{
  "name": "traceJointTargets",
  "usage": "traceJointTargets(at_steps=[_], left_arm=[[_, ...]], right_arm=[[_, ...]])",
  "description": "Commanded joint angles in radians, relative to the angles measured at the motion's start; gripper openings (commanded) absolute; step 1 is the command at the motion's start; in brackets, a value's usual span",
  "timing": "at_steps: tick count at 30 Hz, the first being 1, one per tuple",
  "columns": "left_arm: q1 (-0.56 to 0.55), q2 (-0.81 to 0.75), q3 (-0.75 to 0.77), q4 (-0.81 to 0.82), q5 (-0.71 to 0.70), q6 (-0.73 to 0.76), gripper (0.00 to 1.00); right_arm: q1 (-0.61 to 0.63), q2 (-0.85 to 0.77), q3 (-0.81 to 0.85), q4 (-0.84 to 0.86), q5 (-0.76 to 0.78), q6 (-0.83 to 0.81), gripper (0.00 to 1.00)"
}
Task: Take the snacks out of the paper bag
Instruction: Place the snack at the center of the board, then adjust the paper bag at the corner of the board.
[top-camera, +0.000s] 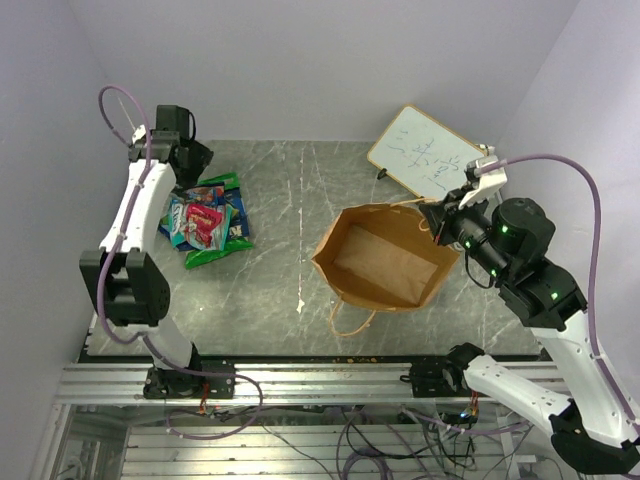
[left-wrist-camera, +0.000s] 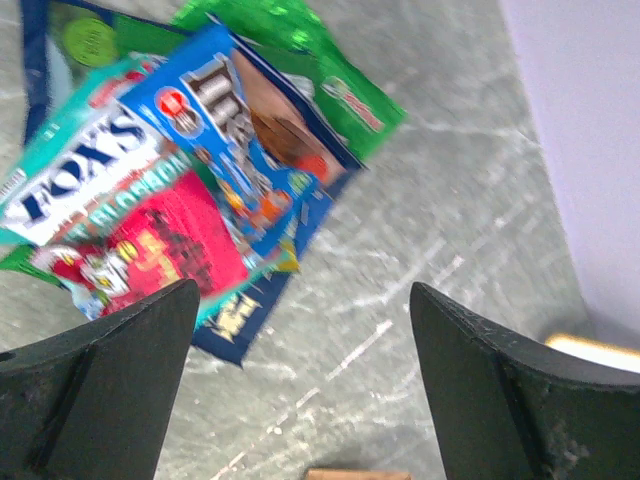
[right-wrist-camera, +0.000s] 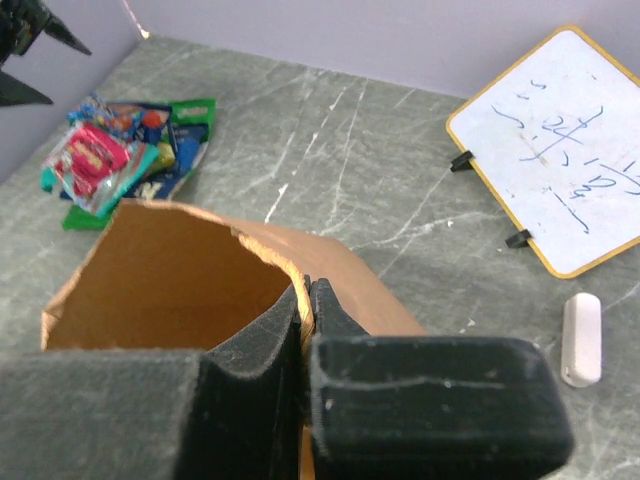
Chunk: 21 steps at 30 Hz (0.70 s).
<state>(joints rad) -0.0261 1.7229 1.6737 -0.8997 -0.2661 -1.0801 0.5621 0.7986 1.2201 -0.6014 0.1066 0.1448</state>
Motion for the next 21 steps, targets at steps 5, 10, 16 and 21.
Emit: traceJointTargets(at_steps=[5,10,16,21], left_arm=[[-0.284,-0.217,-0.148,0.1,0.053,0.033,1.0],[-0.473,-0.301,-0.222,0.057,0.041,0.093,0.99],[-0.516,-0.443,-0.328,0.043,0.019,0.179,1.0],[-0.532,-0.454,-0.232,-0.028,-0.027,0.29,1.0]], right_arm=[[0.002,0.19,0.241,-0.169,0.296,0.276,0.0],[0.002,0.275,0.387,-0.339,0.566,0.379,0.0],[0.001,0.311,0.466,-0.531,0.737,0.424,0.0],[0.001,0.331,0.416,-0.719,0.783,0.571,0.0]])
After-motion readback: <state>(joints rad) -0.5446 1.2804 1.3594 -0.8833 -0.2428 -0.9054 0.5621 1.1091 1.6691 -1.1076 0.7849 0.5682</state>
